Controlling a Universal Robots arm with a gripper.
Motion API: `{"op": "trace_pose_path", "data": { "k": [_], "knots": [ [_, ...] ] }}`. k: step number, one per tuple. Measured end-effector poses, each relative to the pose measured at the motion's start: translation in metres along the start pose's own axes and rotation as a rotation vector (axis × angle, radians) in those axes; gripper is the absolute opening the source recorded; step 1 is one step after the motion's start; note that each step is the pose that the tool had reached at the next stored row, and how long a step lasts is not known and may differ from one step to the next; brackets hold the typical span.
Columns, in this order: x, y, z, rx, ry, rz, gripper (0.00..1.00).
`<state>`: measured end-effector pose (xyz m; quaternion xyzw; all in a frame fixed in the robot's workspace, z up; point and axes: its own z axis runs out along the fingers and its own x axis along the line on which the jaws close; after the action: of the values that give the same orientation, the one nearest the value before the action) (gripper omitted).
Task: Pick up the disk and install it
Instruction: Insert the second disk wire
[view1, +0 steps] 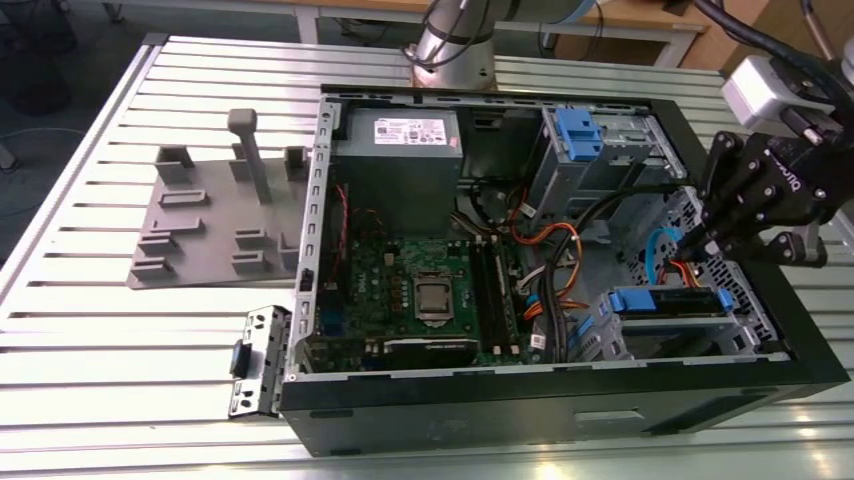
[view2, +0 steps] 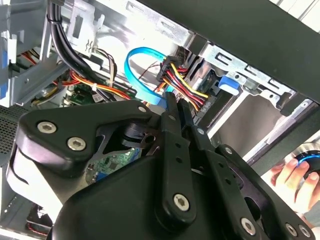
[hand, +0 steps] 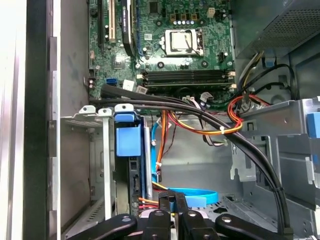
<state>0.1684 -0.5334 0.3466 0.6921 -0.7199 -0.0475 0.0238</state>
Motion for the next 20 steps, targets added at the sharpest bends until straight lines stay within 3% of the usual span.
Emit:
{"op": "trace_pose_path", "data": {
  "k": [8,16,20],
  "knots": [
    [0.0155,0.0065,0.0020,-0.0003,-0.0006,-0.007,0.16],
    [0.0182,0.0086,0.0032,-0.0025,0.0065,-0.076,0.16],
    [0.0249,0.0082,0.0041,-0.0025,0.0064,-0.076,0.16]
  ]
}}
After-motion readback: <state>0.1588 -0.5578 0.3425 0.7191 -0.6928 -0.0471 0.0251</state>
